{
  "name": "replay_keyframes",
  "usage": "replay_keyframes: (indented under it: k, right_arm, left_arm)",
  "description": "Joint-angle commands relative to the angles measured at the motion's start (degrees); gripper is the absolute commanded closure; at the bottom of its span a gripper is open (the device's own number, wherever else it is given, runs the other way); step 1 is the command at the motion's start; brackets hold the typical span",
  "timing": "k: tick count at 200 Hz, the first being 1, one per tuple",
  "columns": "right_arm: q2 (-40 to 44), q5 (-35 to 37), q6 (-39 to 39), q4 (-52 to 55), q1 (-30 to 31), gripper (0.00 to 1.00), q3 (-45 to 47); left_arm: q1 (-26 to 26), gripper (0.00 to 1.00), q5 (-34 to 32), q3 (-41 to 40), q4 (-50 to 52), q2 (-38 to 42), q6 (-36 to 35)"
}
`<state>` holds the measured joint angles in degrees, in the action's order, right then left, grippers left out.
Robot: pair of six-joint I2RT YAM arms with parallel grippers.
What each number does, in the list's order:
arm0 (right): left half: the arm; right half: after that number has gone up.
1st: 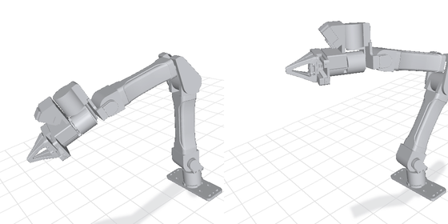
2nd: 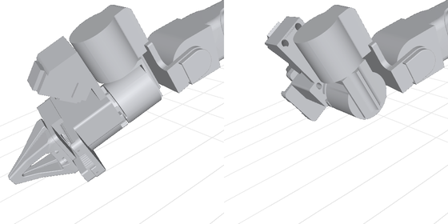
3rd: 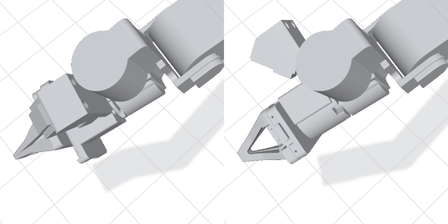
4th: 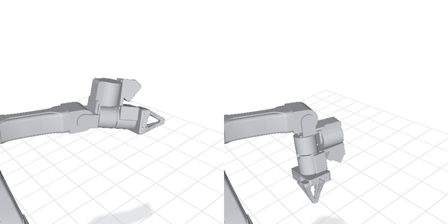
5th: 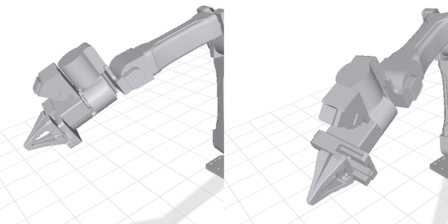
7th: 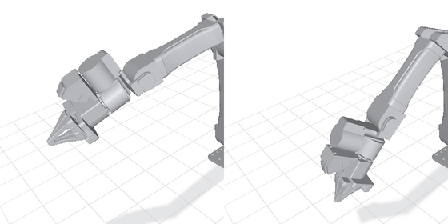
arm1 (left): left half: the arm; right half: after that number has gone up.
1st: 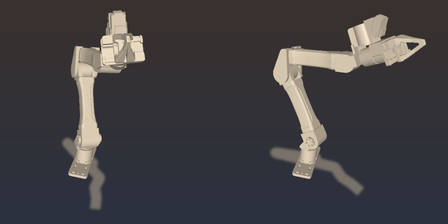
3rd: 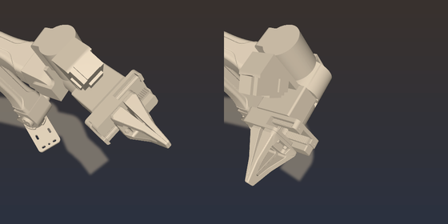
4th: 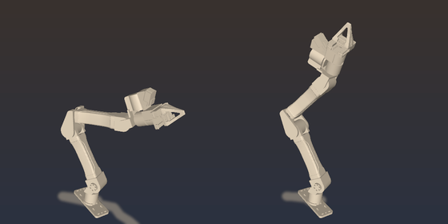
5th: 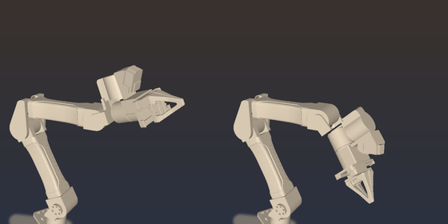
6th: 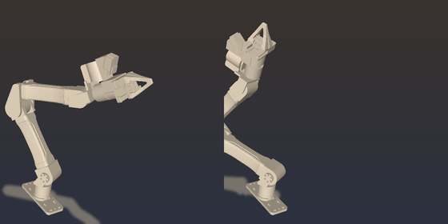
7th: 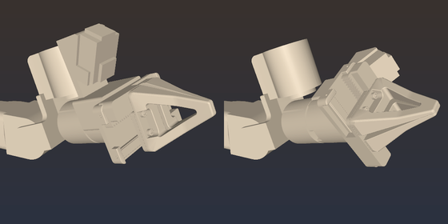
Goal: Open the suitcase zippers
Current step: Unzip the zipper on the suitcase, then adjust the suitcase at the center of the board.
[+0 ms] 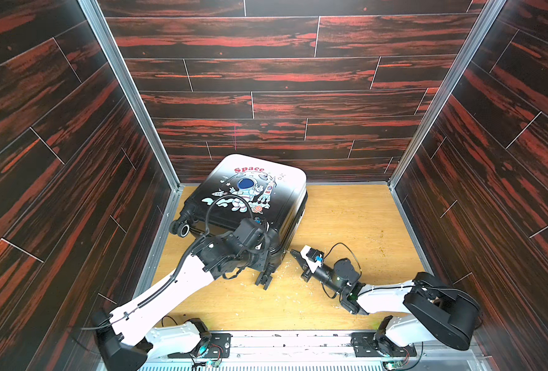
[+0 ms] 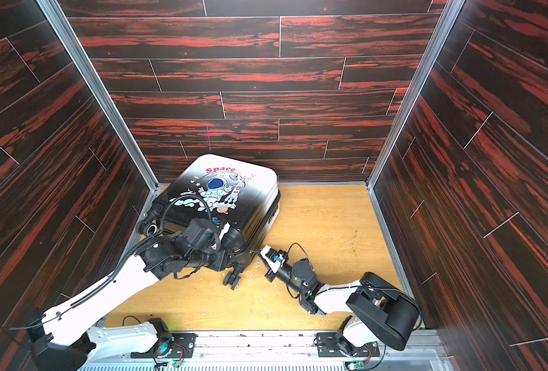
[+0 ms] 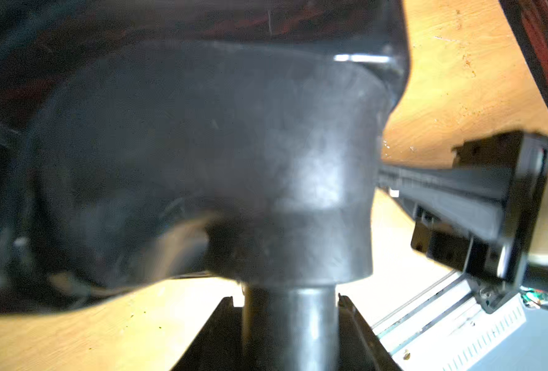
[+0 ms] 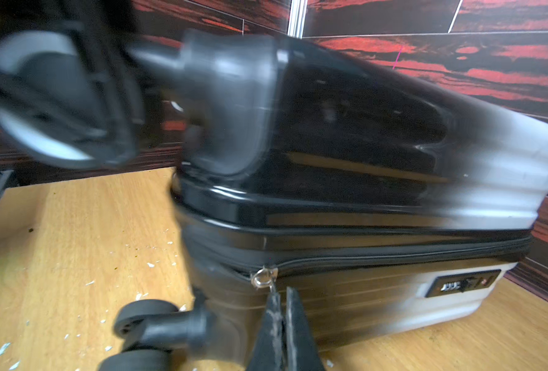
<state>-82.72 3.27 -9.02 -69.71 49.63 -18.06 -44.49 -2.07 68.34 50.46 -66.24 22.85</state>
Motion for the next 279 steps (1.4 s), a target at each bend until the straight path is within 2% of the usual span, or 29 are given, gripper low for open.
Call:
replay_keyframes:
  k: [1,32,64,102,148,158,176,205,219,238,246,279]
  right_arm:
    - [0.6,5.0,-0.4,4.7,-6.0,1.00,-0.8]
    - [-1.0,4.9,-0.2,6.6,-10.8,1.00,-4.0]
    - [-4.0,6.2,0.7,8.3,-16.3,1.00,-9.2]
    - [-9.1,11.9,2.3,10.2,-22.9,1.00,-16.8]
    - [-13.0,14.9,3.8,14.9,-30.5,1.00,-24.8]
    - [-12.5,16.7,4.4,15.8,-31.5,1.00,-25.2]
    - [-9.9,20.4,4.4,15.3,-32.1,1.00,-22.9]
    - [-1.7,24.2,5.2,15.6,-32.0,1.00,-15.8]
    - [2.8,24.9,6.6,17.5,-31.4,1.00,-12.0]
    - [8.2,26.2,6.4,19.6,-28.4,1.00,-7.6]
    - [10.3,28.1,6.1,20.8,-25.9,1.00,-6.2]
    - [17.4,31.9,8.3,29.3,-15.8,1.00,-3.6]
  left_arm:
    - [1.3,1.00,0.8,-0.3,1.6,7.4,-3.3]
    - [1.3,1.00,6.4,-2.6,1.5,9.7,-4.5]
    - [1.3,1.00,9.2,-4.1,2.1,11.6,-5.6]
    - [1.3,1.00,10.7,-4.1,3.4,13.6,-6.7]
    - [1.3,1.00,10.8,-4.9,4.7,15.7,-9.0]
    - [1.3,1.00,8.5,-5.1,4.7,15.7,-9.4]
    - [1.3,1.00,0.0,-5.1,4.7,14.9,-9.7]
    - [2.2,1.00,-25.8,-4.7,2.8,11.3,-6.2]
    - [4.3,0.99,-33.9,-5.0,-0.2,9.0,-5.4]
    - [8.9,0.92,-38.5,-3.5,-3.7,4.7,-4.0]
    - [11.1,0.86,-40.1,-2.6,-5.4,2.6,-2.4]
    - [19.1,0.78,-39.8,7.4,-4.4,-10.3,6.4]
